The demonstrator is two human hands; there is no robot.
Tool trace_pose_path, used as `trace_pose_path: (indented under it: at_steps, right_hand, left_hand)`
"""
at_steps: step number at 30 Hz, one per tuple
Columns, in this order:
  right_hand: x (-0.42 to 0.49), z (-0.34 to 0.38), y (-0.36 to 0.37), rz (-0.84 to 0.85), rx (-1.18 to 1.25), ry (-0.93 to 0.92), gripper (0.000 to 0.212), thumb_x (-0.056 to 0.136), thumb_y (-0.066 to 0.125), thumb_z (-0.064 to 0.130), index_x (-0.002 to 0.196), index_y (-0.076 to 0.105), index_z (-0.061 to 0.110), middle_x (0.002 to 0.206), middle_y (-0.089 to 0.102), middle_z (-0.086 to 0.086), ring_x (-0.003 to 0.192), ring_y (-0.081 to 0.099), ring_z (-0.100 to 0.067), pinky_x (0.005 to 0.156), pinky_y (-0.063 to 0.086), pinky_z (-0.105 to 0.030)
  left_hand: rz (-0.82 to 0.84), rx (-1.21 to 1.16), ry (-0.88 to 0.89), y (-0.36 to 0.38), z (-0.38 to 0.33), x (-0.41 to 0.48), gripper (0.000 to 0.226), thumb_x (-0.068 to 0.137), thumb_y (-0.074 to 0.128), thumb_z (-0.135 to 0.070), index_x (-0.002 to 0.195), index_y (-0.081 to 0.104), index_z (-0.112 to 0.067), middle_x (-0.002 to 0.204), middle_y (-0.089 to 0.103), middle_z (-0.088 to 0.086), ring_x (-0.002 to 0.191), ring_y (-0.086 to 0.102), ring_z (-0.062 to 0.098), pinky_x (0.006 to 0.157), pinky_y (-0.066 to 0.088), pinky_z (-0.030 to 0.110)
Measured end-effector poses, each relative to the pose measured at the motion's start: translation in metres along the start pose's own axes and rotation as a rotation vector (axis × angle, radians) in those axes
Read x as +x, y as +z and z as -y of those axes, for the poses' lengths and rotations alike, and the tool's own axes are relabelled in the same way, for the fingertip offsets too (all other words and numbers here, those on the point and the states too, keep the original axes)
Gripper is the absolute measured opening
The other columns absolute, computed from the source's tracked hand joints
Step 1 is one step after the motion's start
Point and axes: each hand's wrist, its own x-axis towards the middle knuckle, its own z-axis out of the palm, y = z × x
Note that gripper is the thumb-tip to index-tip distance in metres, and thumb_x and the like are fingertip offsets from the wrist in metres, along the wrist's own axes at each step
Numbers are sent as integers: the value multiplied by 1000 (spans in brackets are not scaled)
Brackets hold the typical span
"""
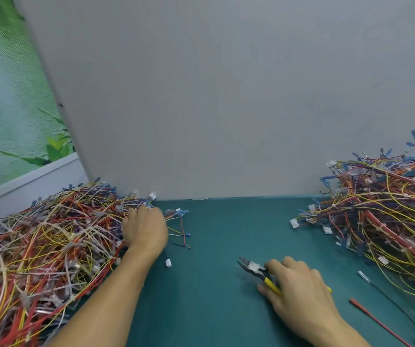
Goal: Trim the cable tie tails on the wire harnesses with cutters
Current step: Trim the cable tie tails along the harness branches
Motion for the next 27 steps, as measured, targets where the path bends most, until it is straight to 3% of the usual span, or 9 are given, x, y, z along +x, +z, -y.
trace_pose_path:
  at_steps: [10, 14, 18, 24, 27]
  right_hand:
    - [1, 0, 0, -4, 24, -6, 34, 93, 42, 59, 114, 48, 33, 96, 41, 10, 107, 47, -17, 83, 33, -32]
    - [1, 0, 0, 7, 26, -4, 33, 93, 42, 58, 114, 47, 33, 98, 42, 10, 107, 47, -17, 83, 33, -33]
    - [1, 1, -1, 7, 38, -9, 31, 93, 43, 56, 113, 48, 33, 96, 39, 10, 106, 46, -18, 84, 32, -33]
    - [1, 0, -1, 8, 35, -10, 32, 94, 43, 57, 114, 47, 32, 106, 48, 9, 107, 47, -19, 88, 35, -33]
    - [1, 0, -2, 14, 36, -15, 31, 94, 43, 57, 113, 47, 32, 101, 44, 9, 107, 47, -19, 87, 34, -33]
  left_hand:
    - [145, 87, -86, 27, 16, 7, 29, 89, 49, -21, 117, 56, -25, 126, 55, 6, 116, 49, 28, 92, 34, 43]
    - [159, 122, -91, 26, 19, 5, 19, 89, 56, -29, 108, 58, -29, 111, 64, -1, 108, 51, 22, 80, 28, 41]
    - [67, 94, -100, 18, 20, 5, 17, 92, 50, -29, 106, 60, -32, 107, 65, -3, 106, 49, 23, 74, 23, 41]
    - [-231, -93, -27, -17, 11, 6, 28, 90, 47, -15, 107, 63, -31, 100, 68, 1, 100, 51, 28, 70, 12, 38]
    - [-292, -256, 55, -35, 6, 5, 21, 95, 49, -19, 109, 62, -26, 93, 71, 8, 92, 60, 33, 71, 26, 37]
